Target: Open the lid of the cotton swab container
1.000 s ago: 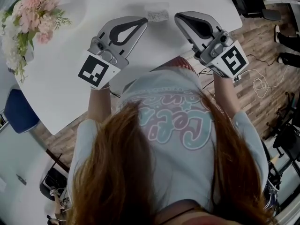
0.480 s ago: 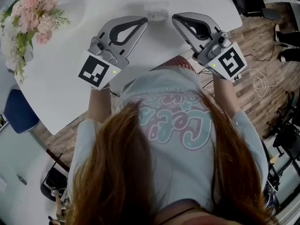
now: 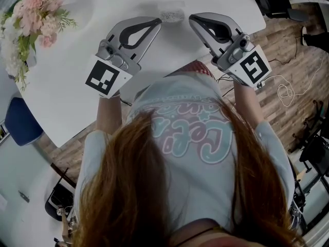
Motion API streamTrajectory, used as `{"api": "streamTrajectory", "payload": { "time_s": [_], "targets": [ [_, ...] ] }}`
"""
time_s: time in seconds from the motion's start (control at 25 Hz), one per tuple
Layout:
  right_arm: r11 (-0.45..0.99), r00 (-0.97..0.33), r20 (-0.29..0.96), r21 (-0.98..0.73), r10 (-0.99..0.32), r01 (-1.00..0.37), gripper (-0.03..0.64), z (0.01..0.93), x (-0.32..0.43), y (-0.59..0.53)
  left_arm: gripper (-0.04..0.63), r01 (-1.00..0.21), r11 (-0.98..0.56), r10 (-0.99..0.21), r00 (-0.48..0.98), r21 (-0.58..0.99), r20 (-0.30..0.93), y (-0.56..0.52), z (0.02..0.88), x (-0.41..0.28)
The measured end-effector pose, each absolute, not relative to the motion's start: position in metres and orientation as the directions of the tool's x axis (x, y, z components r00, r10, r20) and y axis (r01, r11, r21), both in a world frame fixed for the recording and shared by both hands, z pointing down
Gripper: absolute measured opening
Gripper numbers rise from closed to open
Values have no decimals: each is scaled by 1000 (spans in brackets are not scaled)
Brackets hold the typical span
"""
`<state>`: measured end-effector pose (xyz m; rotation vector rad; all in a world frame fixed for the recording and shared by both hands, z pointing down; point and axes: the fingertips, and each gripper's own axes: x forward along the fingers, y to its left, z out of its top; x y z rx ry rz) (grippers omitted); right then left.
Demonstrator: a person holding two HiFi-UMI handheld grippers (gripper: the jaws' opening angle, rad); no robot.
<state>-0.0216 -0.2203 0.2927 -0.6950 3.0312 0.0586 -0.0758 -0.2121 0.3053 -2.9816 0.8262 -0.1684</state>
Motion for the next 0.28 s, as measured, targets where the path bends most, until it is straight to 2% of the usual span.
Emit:
{"api": "streamTrajectory", "payload": {
  "time_s": [0.28],
  "targets": [
    [907, -906, -53, 25, -420, -421, 5, 291, -20, -218, 9, -507, -859, -511, 855, -67, 85, -212, 303, -76]
  ]
}}
